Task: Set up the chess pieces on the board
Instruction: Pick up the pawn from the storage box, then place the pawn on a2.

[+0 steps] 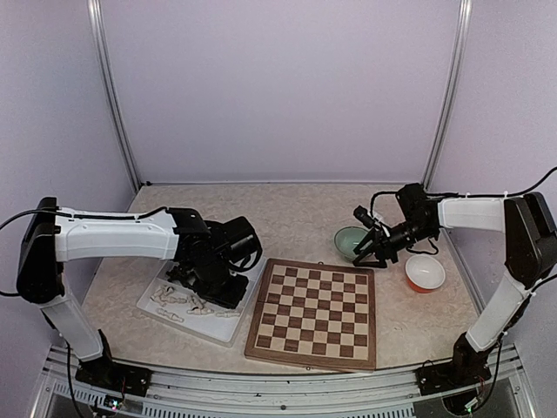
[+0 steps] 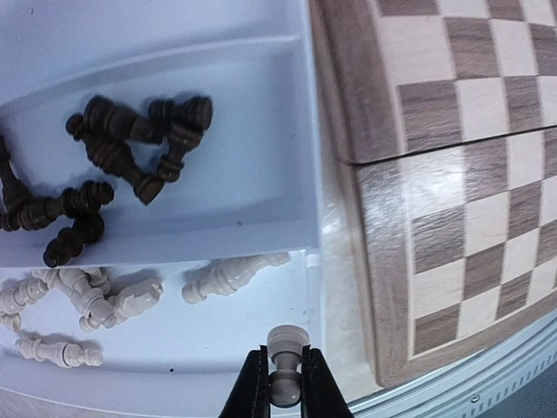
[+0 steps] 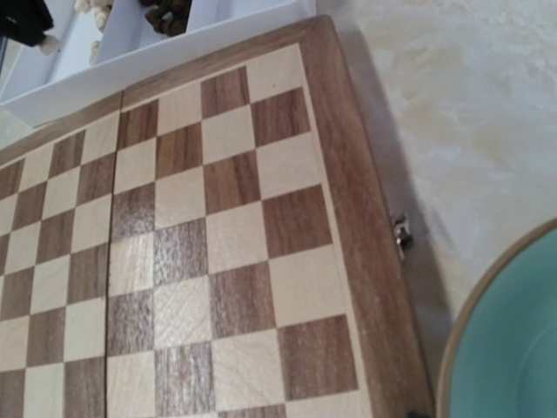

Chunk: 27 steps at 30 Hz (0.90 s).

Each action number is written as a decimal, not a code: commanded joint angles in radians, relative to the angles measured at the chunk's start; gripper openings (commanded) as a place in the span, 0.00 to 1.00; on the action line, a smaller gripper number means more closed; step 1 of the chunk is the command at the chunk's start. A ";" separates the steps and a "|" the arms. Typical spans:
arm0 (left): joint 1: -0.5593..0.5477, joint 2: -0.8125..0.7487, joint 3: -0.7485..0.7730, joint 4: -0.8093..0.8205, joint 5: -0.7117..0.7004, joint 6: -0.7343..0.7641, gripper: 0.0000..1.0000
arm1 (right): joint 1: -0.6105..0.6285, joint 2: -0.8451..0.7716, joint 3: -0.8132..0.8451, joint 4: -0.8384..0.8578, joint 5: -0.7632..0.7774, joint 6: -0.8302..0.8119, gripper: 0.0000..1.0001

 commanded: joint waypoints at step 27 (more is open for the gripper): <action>-0.160 0.277 0.298 -0.076 0.054 0.090 0.04 | 0.013 -0.004 0.021 -0.022 0.036 -0.043 0.60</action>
